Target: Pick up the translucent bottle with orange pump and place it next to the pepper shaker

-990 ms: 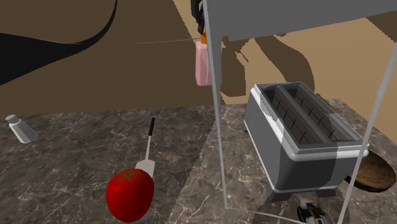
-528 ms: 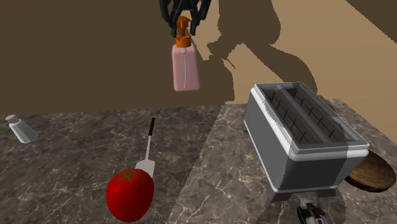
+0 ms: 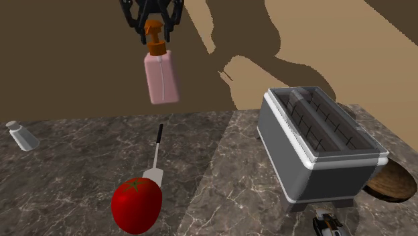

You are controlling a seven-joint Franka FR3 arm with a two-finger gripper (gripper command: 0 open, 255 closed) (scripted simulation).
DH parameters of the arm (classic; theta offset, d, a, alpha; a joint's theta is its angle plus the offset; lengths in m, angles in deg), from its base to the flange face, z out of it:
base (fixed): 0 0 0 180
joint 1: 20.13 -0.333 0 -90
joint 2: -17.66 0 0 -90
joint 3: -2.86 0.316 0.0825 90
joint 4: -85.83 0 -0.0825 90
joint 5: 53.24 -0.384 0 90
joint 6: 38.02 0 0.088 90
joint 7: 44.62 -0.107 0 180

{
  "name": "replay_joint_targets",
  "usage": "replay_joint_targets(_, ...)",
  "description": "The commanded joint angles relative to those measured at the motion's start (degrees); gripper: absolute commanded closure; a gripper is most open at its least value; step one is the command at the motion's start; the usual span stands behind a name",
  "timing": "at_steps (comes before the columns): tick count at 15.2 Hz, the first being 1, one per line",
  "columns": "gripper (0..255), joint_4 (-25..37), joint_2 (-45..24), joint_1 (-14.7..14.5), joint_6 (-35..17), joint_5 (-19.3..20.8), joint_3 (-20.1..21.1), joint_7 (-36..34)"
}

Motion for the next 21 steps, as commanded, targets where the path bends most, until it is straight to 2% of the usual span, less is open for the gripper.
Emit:
replay_joint_targets(1, 255, -1.9, 1.6, -1.9, -0.8, 1.3, 1.3, -3.3)
replay_joint_targets(11, 255, -4.6, 3.7, -9.3, -2.8, 4.7, 7.5, -17.5)
replay_joint_targets(21, 255, 0.1, 0.0, -16.0, -2.5, 6.9, 13.2, -30.6)
